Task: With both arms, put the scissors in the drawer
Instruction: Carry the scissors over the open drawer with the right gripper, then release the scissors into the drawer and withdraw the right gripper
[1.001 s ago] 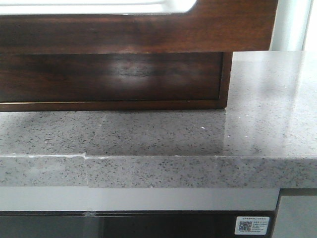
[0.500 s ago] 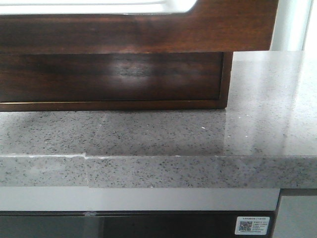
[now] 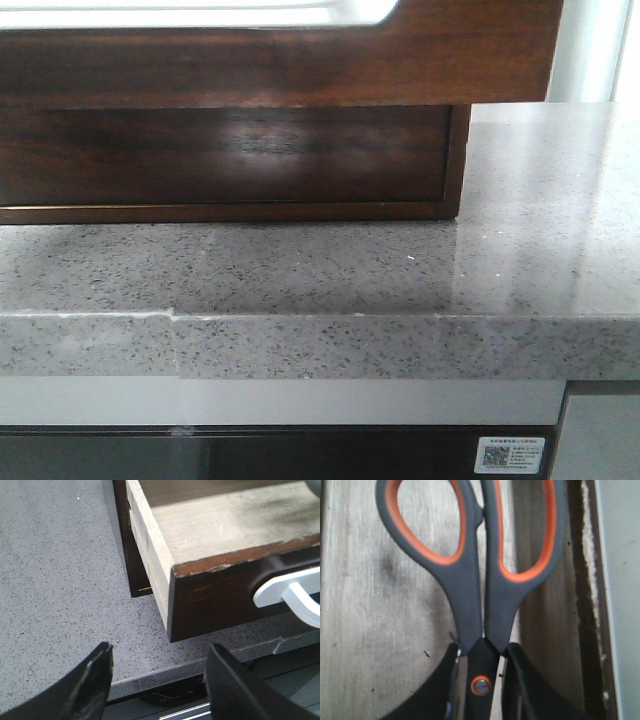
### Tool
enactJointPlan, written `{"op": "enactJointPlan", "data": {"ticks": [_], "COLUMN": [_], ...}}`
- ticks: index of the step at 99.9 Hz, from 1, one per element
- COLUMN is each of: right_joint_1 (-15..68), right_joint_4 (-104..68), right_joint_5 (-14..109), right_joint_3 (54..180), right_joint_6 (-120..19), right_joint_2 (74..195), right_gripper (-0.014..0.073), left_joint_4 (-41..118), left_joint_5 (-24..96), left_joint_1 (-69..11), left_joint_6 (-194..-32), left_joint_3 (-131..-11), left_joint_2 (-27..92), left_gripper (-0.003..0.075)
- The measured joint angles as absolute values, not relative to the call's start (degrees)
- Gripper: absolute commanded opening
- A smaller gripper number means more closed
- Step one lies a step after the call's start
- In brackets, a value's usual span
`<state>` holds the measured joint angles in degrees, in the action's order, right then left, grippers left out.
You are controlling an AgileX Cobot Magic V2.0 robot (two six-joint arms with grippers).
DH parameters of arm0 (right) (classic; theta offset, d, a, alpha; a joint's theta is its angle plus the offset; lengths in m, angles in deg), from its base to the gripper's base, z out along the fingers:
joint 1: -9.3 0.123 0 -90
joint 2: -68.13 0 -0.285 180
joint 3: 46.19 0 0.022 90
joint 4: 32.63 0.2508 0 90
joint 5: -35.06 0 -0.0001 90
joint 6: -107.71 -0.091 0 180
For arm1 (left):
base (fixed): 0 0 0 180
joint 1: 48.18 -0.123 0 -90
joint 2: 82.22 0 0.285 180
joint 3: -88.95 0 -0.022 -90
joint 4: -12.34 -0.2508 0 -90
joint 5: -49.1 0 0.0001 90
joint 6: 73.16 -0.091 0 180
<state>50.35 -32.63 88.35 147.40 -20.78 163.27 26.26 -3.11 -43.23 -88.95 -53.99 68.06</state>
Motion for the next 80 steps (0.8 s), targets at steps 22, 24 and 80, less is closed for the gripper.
{"op": "enactJointPlan", "data": {"ticks": [22, 24, 80], "right_joint_1": [50.35, 50.35, 50.35], "right_joint_4": [-34.49, -34.61, -35.27], "right_joint_5": [90.24, 90.25, 91.26], "right_joint_3": [147.4, 147.4, 147.4], "right_joint_6": [-20.78, -20.78, -20.78], "right_joint_2": [163.88, 163.88, 163.88], "right_gripper": [0.0043, 0.0056, 0.021], "left_joint_4": [26.26, 26.26, 26.26], "left_joint_5": [-3.11, -3.11, -3.11], "left_joint_1": [-43.23, -43.23, -43.23], "left_joint_6": [-88.95, -88.95, -88.95], "left_joint_3": [-53.99, -53.99, -53.99], "left_joint_2": [68.06, 68.06, 68.06], "left_gripper": [0.0384, 0.0384, 0.0385]}}
